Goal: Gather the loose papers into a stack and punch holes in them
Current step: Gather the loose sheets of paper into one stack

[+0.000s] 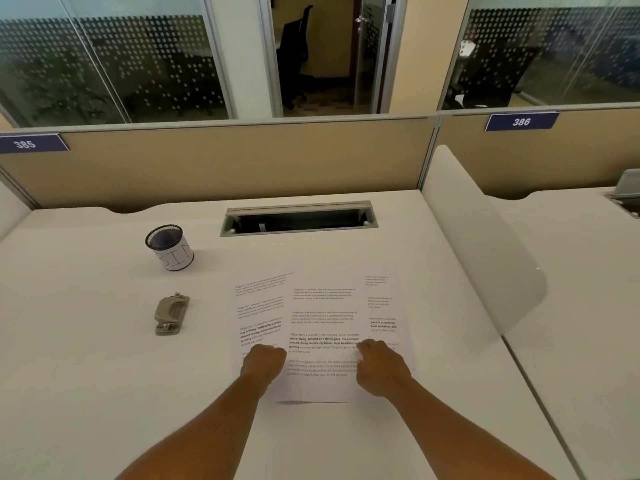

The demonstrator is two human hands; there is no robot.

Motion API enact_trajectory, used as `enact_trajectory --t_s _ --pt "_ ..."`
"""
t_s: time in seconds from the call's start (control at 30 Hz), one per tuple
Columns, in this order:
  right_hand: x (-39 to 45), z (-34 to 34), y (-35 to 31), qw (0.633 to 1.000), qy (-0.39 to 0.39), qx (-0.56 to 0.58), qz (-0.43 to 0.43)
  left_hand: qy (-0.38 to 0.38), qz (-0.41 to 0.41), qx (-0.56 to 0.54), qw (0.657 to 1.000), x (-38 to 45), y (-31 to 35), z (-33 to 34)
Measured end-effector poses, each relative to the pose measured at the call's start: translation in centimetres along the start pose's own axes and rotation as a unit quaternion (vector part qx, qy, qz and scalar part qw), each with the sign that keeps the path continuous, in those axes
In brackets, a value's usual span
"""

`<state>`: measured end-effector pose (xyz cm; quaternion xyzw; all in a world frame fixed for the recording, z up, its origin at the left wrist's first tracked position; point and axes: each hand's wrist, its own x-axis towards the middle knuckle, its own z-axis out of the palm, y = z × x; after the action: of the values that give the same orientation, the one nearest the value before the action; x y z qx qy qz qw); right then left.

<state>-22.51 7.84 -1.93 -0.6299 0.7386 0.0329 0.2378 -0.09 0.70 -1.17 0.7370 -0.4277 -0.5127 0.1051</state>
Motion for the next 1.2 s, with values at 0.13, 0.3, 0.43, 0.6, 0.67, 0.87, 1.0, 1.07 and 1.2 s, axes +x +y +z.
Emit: enact_trajectory --t_s 0.13,0.3,0.43,0.6,0.67,0.87,1.0,1.07,1.2 --pt "0.2 0.0 0.1 1.000 0.005 0.004 -0.001 -0.021 -0.023 -0.081 0.996 -0.5 0.4 0.2" --pt "0.4 0.1 0.4 1.000 0.011 0.007 0.000 -0.087 -0.029 -0.142 0.986 -1.0 1.0 0.9" --pt "0.7 0.0 0.7 1.000 0.010 0.001 -0.003 -0.095 -0.007 -0.176 0.980 -1.1 1.6 1.3" --pt "1.1 -0.1 1.0 1.000 0.016 0.016 0.007 -0.131 0.024 -0.225 0.965 -0.8 2.4 1.2" --pt "1.3 -0.3 1.0 1.000 0.017 0.018 0.011 -0.123 0.031 -0.198 0.972 -0.7 2.6 1.2" --pt "2.2 -1.2 1.1 0.999 0.010 0.042 0.028 -0.102 0.064 -0.137 0.983 -0.3 2.4 1.0" --pt "3.0 -1.6 1.0 0.988 0.031 0.134 0.066 -0.109 0.055 -0.135 0.983 0.2 2.5 0.5" --pt "3.5 -2.1 0.8 0.977 0.043 0.187 0.093 -0.122 0.049 -0.140 0.981 0.5 2.6 0.1" --pt "4.6 -3.5 0.6 0.941 0.031 0.299 0.158 -0.153 0.045 -0.156 0.975 0.9 3.1 -0.8"
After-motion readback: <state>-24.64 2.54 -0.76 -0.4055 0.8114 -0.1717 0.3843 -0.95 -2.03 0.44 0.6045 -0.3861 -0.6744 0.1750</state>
